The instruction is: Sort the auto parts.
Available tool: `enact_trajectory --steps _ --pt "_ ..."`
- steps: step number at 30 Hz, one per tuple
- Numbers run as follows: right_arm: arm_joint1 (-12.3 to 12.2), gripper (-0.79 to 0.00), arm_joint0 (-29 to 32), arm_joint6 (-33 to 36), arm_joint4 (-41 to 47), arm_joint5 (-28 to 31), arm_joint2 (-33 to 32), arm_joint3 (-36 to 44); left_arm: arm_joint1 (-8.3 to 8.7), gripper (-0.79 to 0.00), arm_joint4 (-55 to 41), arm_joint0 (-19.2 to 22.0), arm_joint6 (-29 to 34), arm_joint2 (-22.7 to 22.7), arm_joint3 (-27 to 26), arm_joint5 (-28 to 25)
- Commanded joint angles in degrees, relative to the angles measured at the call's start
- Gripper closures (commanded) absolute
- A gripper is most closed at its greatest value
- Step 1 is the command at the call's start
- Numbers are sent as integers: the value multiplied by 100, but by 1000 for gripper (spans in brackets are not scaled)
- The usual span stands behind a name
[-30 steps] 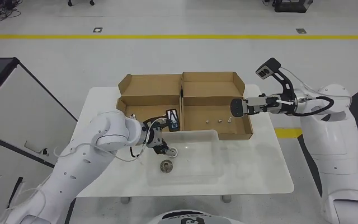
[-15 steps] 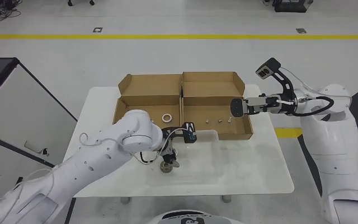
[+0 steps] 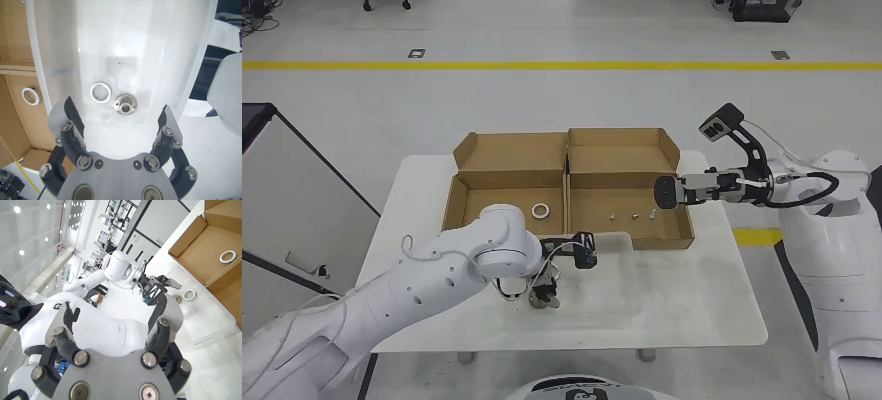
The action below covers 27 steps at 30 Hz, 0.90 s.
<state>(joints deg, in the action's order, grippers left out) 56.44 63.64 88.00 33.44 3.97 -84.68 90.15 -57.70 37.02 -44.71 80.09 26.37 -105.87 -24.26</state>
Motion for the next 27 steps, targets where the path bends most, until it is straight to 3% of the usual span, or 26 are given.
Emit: enact_trajectory --steps 1,8,9,13,14,27 --pt "0 -785 0 0 0 0 0 0 -49 -785 60 57 33 -125 25 40" --pt "0 -785 0 0 0 0 0 0 -238 -785 126 222 54 -426 293 79" --pt "0 -785 0 0 0 0 0 0 -261 -739 141 235 40 -452 342 78" --pt "0 -785 0 0 0 0 0 0 -338 -379 296 265 -20 -542 499 120" --pt "0 -785 0 0 0 0 0 0 -352 -348 353 267 -28 -564 530 126" --pt "0 -785 0 0 0 0 0 0 -416 -265 1211 131 -343 -627 736 294"
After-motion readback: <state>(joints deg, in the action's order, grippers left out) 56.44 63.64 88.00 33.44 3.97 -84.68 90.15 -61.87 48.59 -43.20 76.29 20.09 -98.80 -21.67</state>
